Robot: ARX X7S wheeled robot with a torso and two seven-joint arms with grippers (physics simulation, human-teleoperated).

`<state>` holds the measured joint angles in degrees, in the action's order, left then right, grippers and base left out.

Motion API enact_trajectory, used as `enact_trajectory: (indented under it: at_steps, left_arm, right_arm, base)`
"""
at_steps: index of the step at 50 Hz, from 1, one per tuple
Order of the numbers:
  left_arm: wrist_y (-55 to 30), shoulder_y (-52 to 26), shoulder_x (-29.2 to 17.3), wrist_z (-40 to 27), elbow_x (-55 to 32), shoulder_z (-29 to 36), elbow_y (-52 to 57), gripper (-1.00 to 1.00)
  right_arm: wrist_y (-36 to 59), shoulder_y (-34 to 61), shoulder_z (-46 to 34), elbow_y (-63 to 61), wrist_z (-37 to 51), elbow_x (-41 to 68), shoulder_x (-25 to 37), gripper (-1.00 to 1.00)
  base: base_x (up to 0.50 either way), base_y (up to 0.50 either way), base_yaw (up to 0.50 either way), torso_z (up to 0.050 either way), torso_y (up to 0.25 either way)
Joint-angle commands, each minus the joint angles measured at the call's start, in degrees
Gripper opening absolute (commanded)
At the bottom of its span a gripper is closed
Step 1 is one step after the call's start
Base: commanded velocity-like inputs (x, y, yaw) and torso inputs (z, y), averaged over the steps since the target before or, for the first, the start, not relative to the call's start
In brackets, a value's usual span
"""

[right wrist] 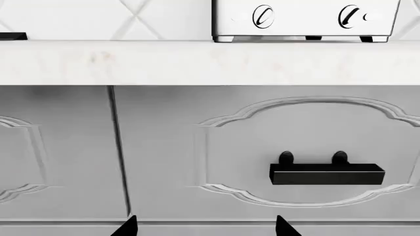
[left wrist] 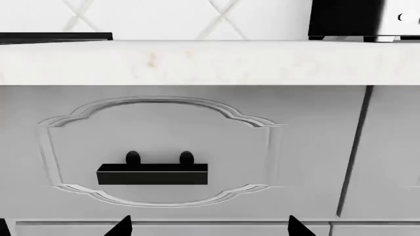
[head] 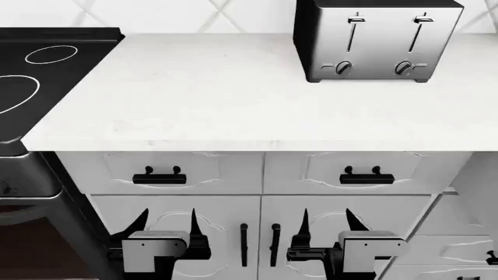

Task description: Pick and place the shaker into the drawer. Then close the cabinet.

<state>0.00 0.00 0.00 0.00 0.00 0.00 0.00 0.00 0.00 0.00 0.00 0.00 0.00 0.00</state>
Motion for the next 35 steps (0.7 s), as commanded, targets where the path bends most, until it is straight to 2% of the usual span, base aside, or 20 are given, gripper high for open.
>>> enact_trajectory:
  at_steps: [1,35]
  left_arm:
    - [-0.24,-0.15,-0.98,-0.76,-1.28,0.85,-0.22,1.0]
    - [-0.1,-0.68,-4.76,-1.57,-6.48,5.57,-2.87,1.0]
  right_arm:
    - [-0.34,0.06,-1.13,0.06,1.15,0.88,0.89,1.0]
    - [0.97,2.13,-6.09,2.34,3.41,5.55,4.61,1.0]
  base:
    - [0.0,0.0,0.0,0.0,0.0]
    - [0.0,0.5,0.0,0.0,0.0]
